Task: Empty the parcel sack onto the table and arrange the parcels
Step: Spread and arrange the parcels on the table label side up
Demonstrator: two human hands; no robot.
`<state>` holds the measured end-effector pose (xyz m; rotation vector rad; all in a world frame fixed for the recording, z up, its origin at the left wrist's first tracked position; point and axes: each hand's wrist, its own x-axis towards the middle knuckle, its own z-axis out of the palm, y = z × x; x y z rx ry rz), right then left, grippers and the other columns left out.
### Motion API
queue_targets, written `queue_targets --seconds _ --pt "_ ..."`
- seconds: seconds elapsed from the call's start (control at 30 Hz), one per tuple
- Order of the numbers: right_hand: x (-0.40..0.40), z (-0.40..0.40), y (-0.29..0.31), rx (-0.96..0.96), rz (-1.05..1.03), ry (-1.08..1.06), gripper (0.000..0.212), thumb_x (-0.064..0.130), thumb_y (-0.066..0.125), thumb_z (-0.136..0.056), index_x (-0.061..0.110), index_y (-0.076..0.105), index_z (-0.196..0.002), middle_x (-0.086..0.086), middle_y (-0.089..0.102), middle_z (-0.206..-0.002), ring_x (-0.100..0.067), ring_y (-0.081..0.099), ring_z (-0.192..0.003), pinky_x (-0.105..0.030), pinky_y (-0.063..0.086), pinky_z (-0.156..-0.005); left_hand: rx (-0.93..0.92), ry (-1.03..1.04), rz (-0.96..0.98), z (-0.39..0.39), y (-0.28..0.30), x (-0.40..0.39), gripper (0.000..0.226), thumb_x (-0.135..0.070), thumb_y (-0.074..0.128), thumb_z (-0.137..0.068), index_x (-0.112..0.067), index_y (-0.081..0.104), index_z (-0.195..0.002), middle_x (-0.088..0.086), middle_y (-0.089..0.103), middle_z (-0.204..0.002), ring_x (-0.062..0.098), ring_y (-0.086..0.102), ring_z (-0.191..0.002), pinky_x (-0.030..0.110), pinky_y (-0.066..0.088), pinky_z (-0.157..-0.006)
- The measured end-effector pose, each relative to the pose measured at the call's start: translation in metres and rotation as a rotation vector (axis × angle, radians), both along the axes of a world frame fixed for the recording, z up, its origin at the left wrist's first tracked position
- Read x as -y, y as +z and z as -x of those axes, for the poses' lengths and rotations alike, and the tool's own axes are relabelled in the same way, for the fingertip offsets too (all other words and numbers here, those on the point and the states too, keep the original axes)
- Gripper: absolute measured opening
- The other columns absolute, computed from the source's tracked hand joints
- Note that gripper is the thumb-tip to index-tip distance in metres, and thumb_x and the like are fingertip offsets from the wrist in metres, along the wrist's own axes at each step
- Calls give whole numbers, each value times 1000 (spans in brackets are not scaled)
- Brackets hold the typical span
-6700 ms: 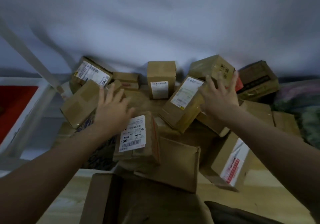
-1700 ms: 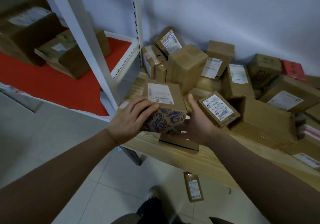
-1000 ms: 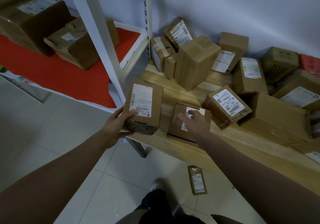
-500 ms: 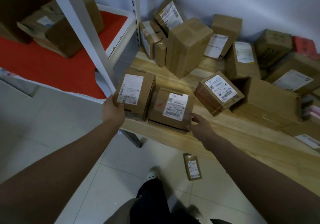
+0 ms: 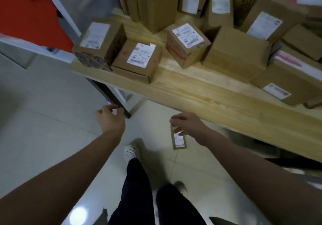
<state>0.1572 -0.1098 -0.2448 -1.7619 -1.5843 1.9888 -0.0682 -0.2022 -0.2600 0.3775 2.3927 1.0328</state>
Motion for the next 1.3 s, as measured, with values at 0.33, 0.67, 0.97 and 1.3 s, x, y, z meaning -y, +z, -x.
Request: queue_targets --seconds 0.33,0.67,0.97,1.3 --pt "52 -80 -169 192 175 -285 19 8 68 -87 2 69 -105 -8 64 -80 -24 57 -67 -27 44 -59 499 14 103 -83 -143 30 19 -15 59 -96 -8 66 -112 7 64 -90 21 58 -80 36 56 -80" --pt "64 -82 -431 296 136 -463 47 20 80 -81 19 50 -116 -2 58 -81 -19 52 -71 -36 47 -73 695 20 68 -87 -352 24 13 -8 55 -97 -4 64 -106 7 66 -90 26 64 -90 40 56 -90" --pt "34 -73 -624 630 -48 -230 106 50 86 -66 2 29 -141 -17 41 -140 -33 42 -131 -41 39 -105 674 -39 48 -84 -506 5 14 -9 53 -99 -7 65 -105 11 69 -104 27 67 -100 39 57 -86" --pt "15 -46 -748 954 -233 90 137 55 84 -57 17 -8 -152 -17 33 -138 -36 39 -126 -50 49 -94 713 -85 -30 -79 -590 -36 19 -8 50 -100 -5 64 -112 10 69 -101 26 68 -94 37 57 -80"
